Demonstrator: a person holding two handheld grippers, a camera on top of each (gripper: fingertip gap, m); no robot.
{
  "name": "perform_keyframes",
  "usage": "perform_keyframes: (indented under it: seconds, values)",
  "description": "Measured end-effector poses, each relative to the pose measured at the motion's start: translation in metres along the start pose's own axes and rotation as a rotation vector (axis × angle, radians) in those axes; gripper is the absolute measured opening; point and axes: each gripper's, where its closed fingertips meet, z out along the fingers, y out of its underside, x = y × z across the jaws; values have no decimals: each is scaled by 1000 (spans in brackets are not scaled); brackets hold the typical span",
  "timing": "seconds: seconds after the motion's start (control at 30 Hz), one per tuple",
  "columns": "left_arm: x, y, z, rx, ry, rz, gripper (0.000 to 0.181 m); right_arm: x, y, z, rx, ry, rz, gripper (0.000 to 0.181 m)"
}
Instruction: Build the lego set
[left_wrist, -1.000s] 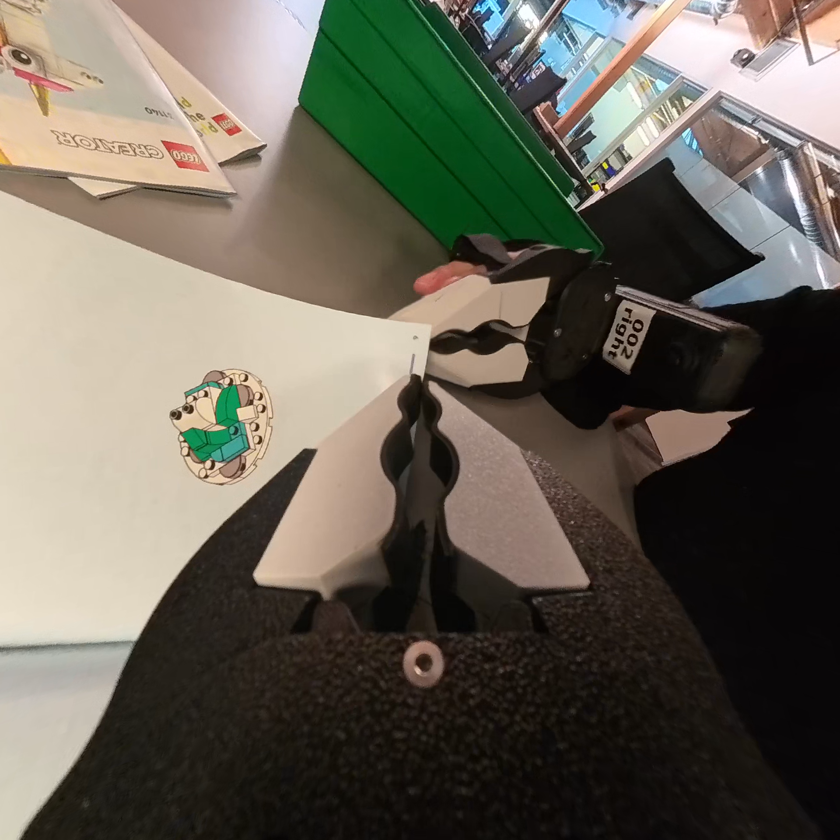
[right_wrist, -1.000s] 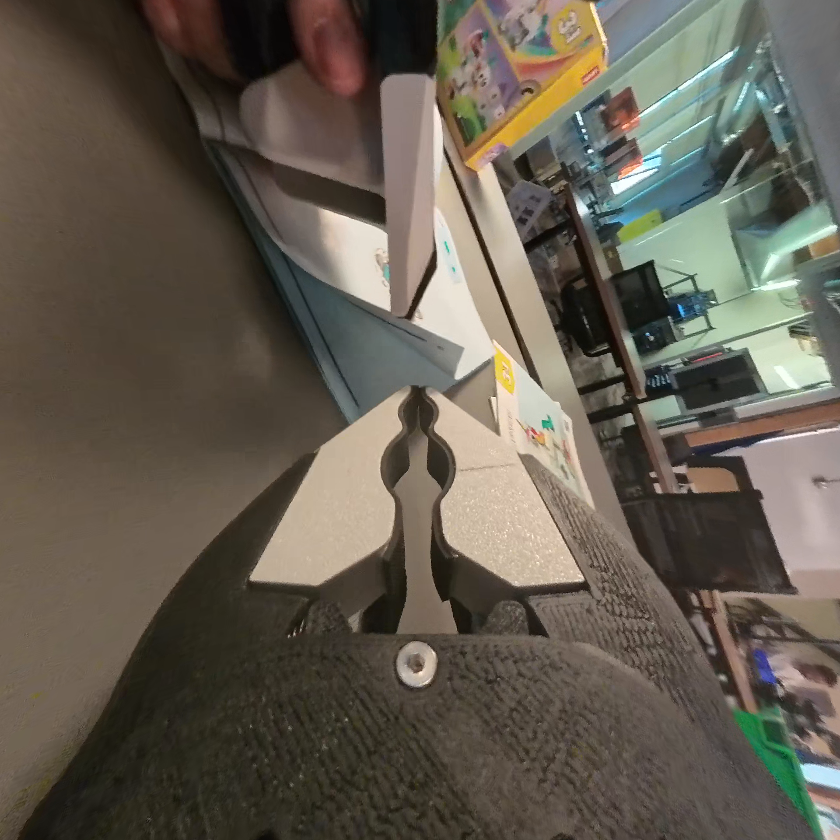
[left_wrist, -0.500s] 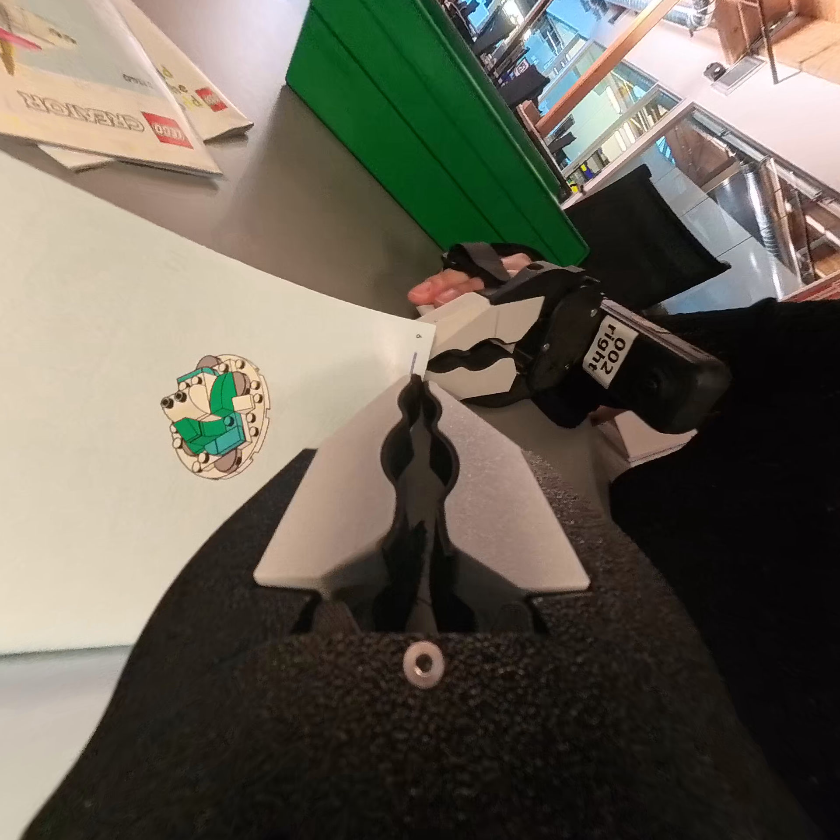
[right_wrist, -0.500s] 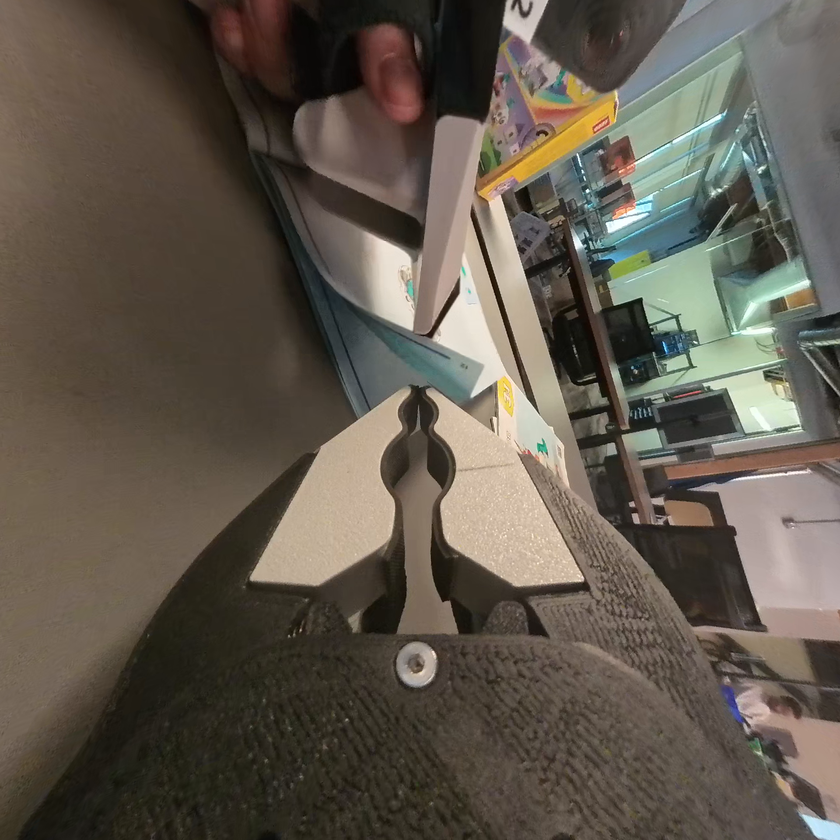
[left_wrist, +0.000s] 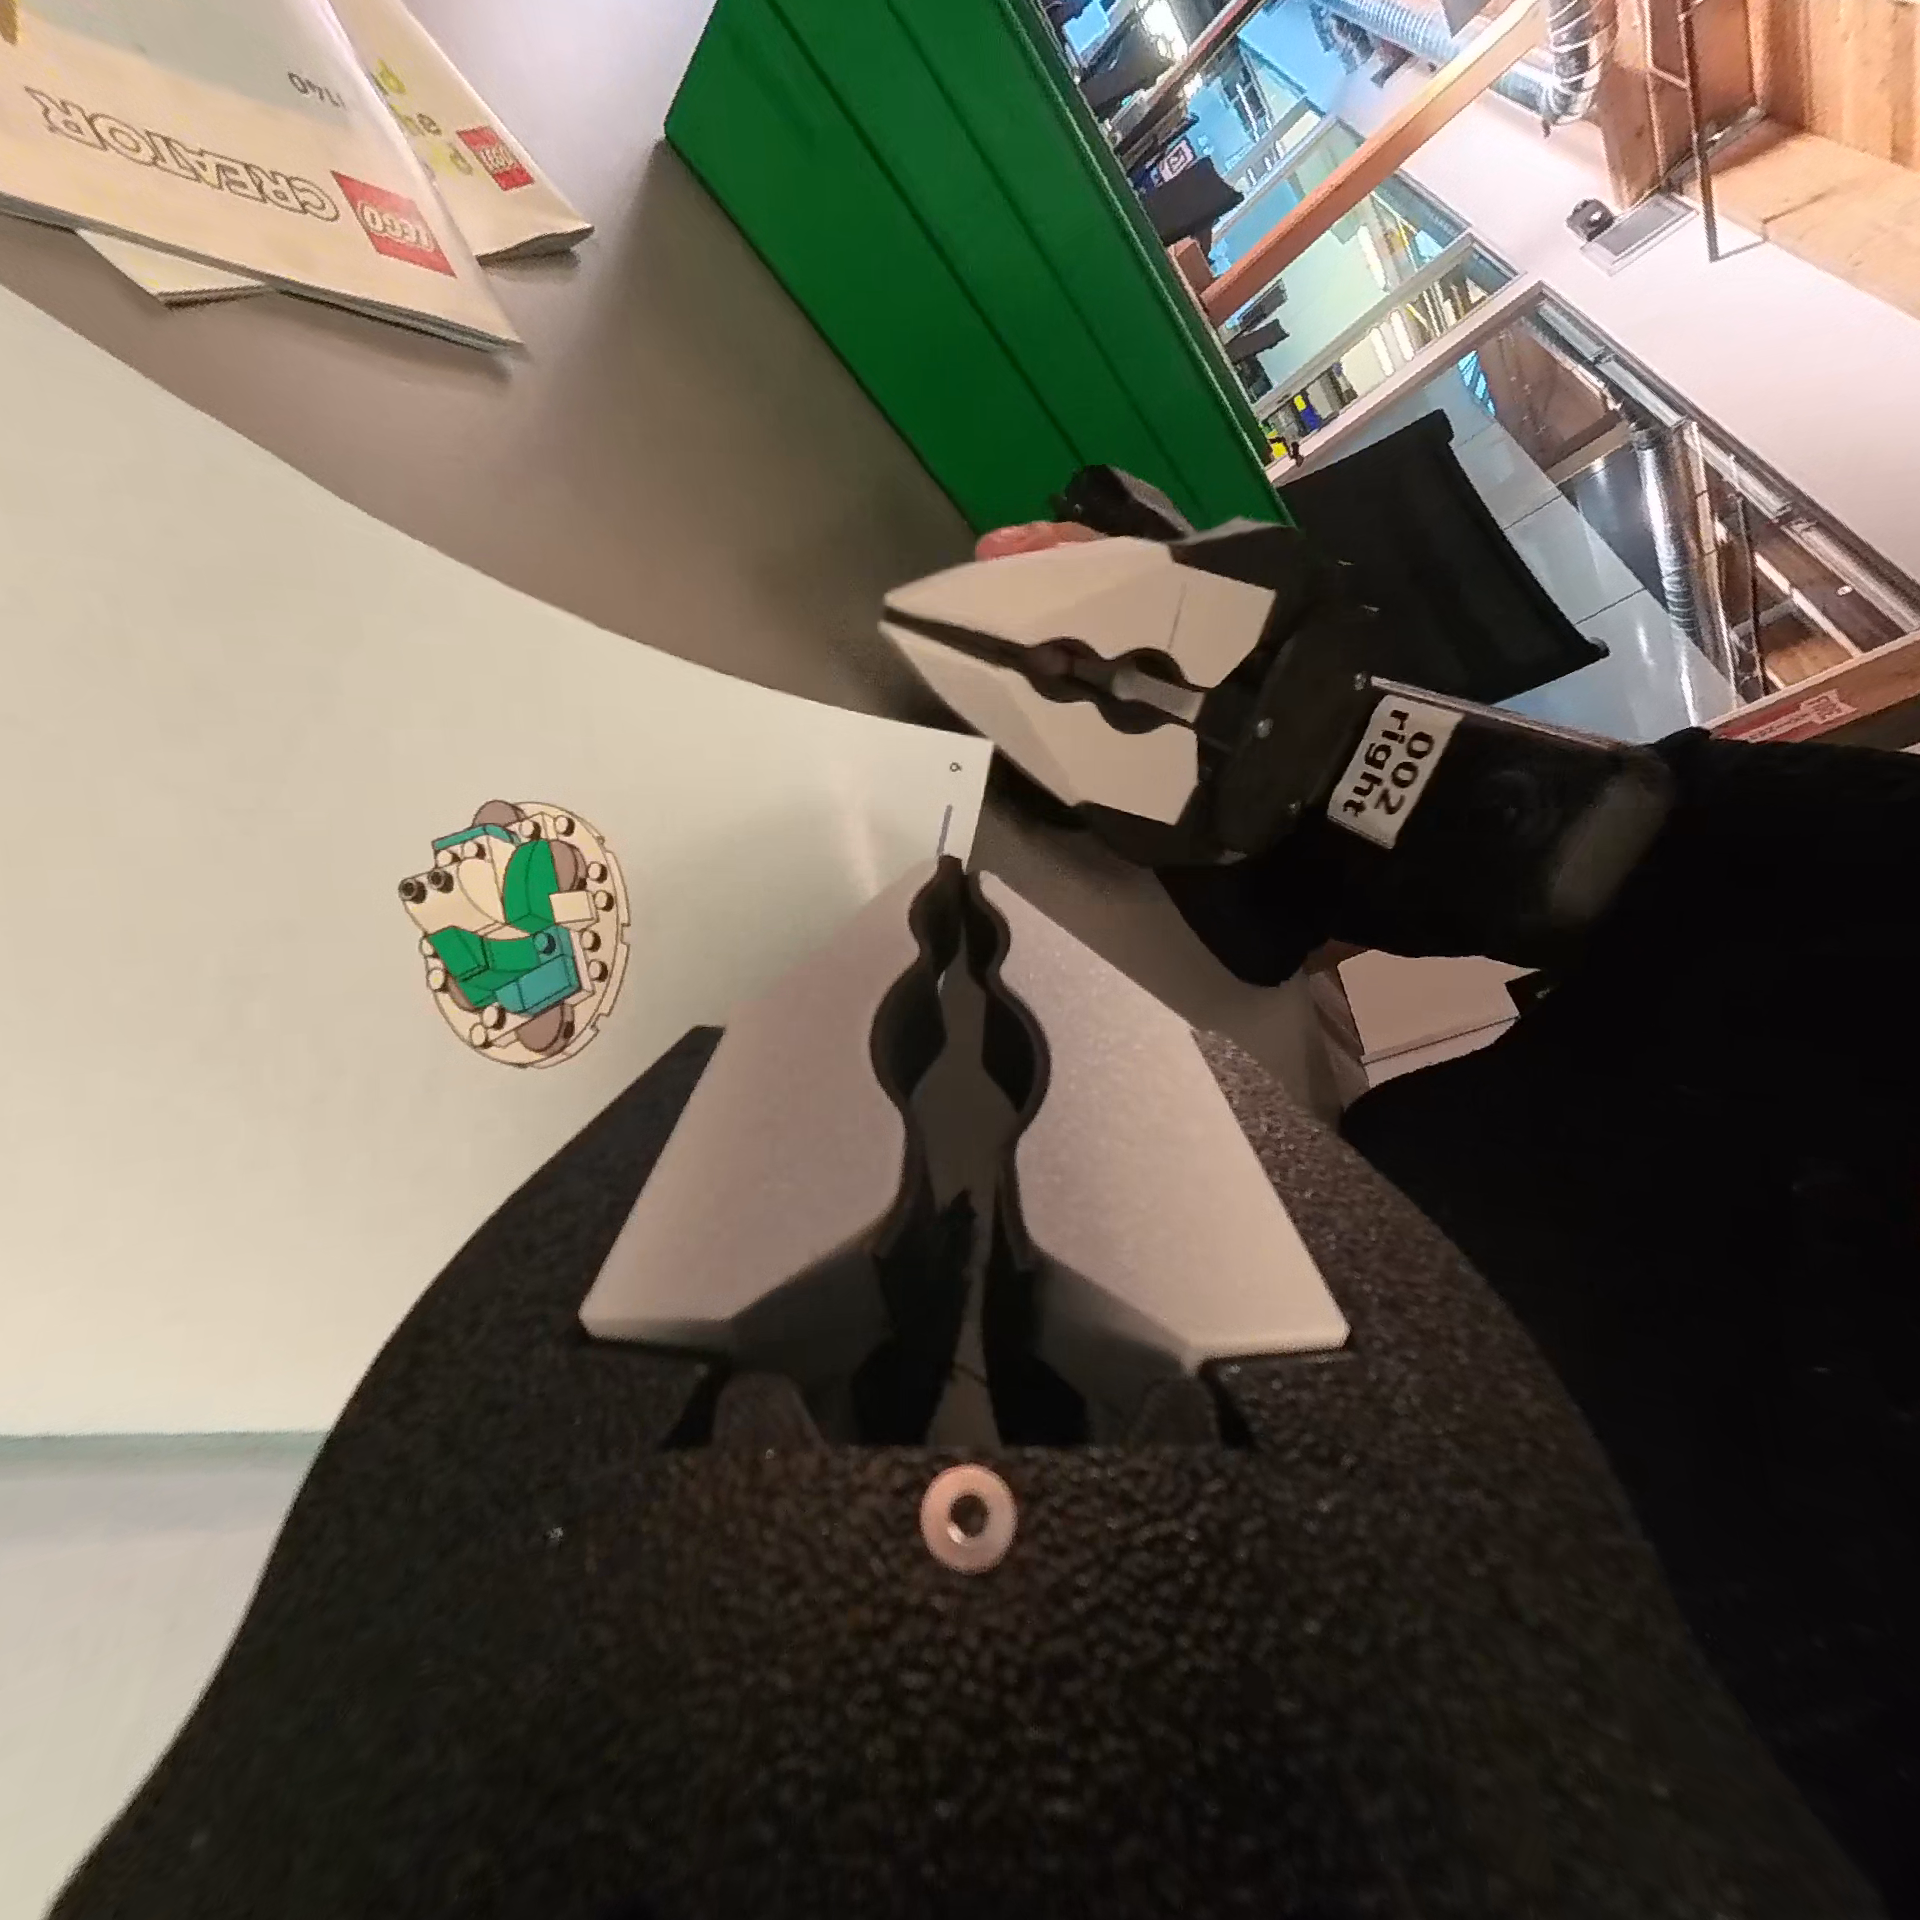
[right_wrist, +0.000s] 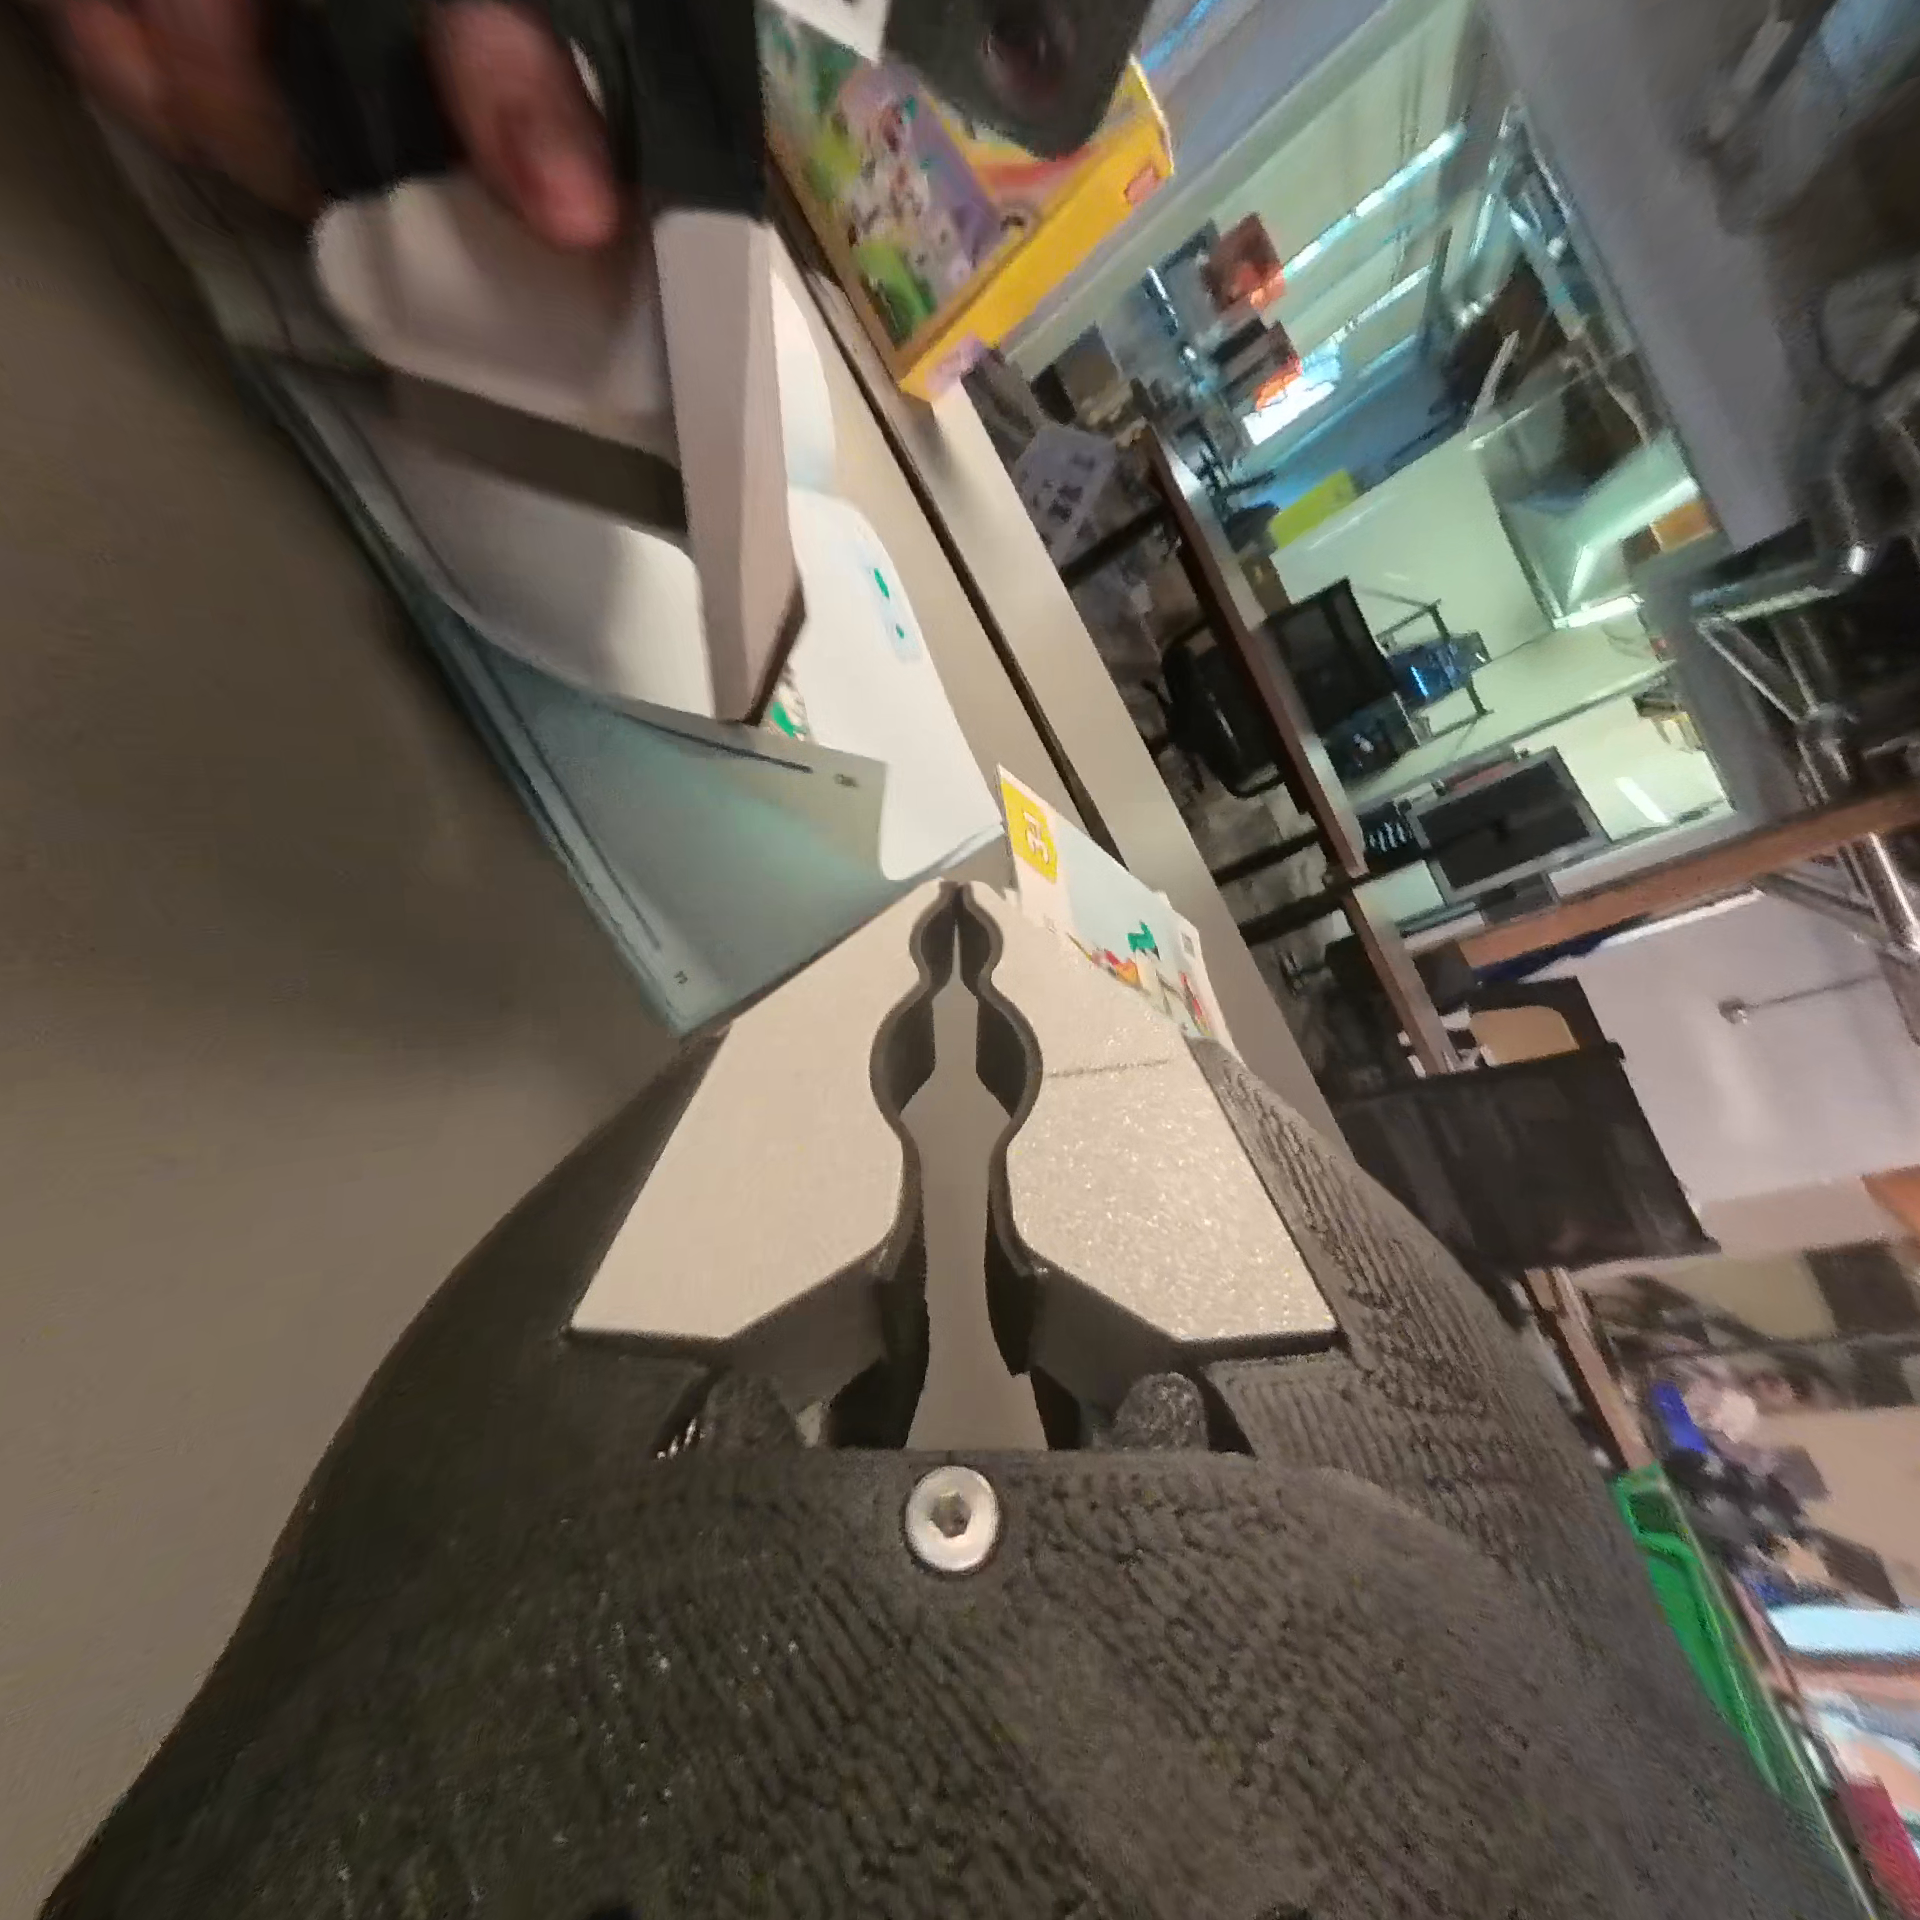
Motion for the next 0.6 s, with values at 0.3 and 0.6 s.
perform_keyframes:
  seconds: [0.3,0.6]
  values:
    - [6,-3,-3,23,40,12,0,-41,-9,12,-56,-201,-40,0]
    - [78,-44,-76,257,217,126,12,-45,-46,44,-30,-123,-163,0]
